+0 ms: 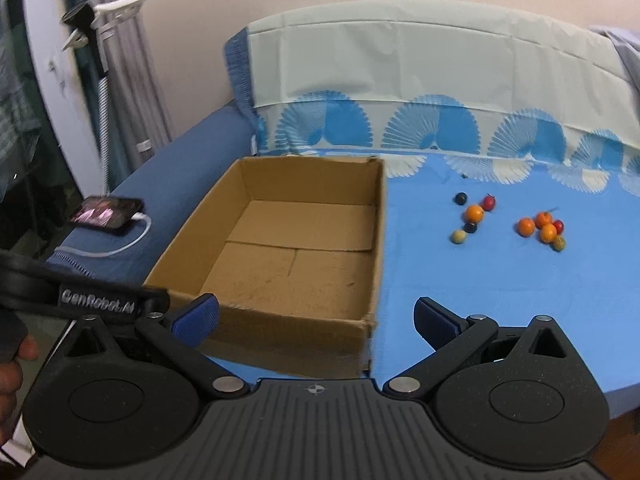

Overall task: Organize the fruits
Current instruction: 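Grasp a yellow-green fruit with the left tool while the right tool grasps another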

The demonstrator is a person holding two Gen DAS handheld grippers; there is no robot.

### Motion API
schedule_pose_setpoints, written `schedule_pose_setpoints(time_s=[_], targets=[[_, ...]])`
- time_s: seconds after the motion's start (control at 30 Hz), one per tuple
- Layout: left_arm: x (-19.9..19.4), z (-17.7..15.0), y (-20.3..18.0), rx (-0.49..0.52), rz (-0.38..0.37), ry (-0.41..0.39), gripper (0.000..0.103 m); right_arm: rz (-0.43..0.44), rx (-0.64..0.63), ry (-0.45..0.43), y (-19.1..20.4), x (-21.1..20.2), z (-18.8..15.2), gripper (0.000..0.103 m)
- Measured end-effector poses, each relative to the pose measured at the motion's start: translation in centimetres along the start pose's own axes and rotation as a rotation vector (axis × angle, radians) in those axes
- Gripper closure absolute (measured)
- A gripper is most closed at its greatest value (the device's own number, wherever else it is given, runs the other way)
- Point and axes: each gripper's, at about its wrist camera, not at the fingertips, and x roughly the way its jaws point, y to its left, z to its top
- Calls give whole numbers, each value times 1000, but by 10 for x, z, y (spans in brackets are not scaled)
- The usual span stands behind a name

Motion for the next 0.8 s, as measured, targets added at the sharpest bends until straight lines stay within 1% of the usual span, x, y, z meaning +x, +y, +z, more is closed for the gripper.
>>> schedule_pose_setpoints(time_s=[0.1,0.23,0.33,0.47,0.53,0.63,0.73,0.8], targets=[[4,6,-15,30,-27,1,0,-46,40,-17,-23,3,2,0],[13,25,-44,57,-106,18,0,-151,105,-63,-68,6,5,0],[21,48,-77,74,-160,25,0,-261,149,-98,-114,10,6,0],[38,81,-129,99,-250,6,0,-386,193,-119,-177,21,6,0],[54,99,-162,137,-281,14,0,-429,220,-116,-207,32,8,0],[93,122,-215,190,-297,31,0,-493,236,-101,-254,62,13,0],[143,142,-260,221,-316,73,0,-508,235,-77,-296,102,19,0],[178,153,-284,217,-335,117,0,-491,237,-52,-327,135,24,0]])
